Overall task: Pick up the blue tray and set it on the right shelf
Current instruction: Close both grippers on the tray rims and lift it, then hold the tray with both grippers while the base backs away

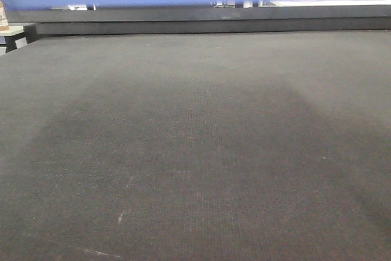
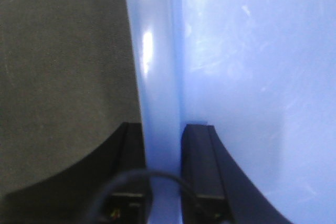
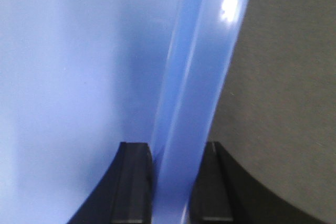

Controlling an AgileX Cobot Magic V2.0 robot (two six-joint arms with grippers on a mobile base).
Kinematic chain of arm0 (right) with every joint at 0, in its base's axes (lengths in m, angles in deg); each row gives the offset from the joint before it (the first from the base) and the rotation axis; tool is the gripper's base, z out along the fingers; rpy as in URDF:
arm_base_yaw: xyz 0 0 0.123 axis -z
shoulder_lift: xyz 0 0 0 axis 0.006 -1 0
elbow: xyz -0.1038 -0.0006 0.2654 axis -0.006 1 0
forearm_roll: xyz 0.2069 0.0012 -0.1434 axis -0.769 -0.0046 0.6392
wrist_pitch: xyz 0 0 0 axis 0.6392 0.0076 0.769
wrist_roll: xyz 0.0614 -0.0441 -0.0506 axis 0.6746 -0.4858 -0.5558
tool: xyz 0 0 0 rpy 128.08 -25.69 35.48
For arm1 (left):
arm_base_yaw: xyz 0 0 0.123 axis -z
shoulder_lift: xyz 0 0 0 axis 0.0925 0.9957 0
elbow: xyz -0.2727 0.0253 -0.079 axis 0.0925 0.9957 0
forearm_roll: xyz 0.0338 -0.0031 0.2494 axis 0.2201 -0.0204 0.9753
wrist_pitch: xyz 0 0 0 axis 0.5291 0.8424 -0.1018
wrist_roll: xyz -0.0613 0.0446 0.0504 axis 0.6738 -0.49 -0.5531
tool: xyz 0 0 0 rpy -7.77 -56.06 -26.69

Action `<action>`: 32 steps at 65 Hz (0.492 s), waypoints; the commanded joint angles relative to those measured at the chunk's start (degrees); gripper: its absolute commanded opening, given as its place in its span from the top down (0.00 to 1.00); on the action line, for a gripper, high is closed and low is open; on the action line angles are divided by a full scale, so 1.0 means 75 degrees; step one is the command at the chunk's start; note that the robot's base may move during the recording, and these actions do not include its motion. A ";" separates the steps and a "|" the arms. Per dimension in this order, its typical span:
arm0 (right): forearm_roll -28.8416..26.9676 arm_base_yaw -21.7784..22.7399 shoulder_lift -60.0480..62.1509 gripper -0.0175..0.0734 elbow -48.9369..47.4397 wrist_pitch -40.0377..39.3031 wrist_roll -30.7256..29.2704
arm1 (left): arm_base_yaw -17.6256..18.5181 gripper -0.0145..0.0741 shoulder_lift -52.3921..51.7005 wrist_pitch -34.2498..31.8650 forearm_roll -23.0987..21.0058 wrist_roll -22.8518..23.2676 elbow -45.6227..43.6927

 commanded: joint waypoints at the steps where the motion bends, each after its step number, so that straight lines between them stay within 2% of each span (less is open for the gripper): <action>1: 0.0171 -0.0151 0.0493 0.75 -0.0251 -0.0200 -0.0175 | 0.0454 0.88 -0.0486 0.0772 0.0343 0.0001 -0.0215; 6: 0.0171 -0.0154 0.0634 0.75 -0.0251 -0.0019 -0.0175 | 0.0625 0.88 -0.0622 0.0772 0.0343 0.0099 -0.0215; 20: 0.0183 -0.0154 0.0872 0.75 -0.0251 0.0075 -0.0175 | 0.0624 0.88 -0.0700 0.0772 0.0031 0.0214 -0.0215; 32: 0.0183 -0.0154 0.0880 0.75 -0.0251 0.0273 -0.0175 | 0.0624 0.89 -0.0700 0.0772 0.0011 0.0144 -0.0215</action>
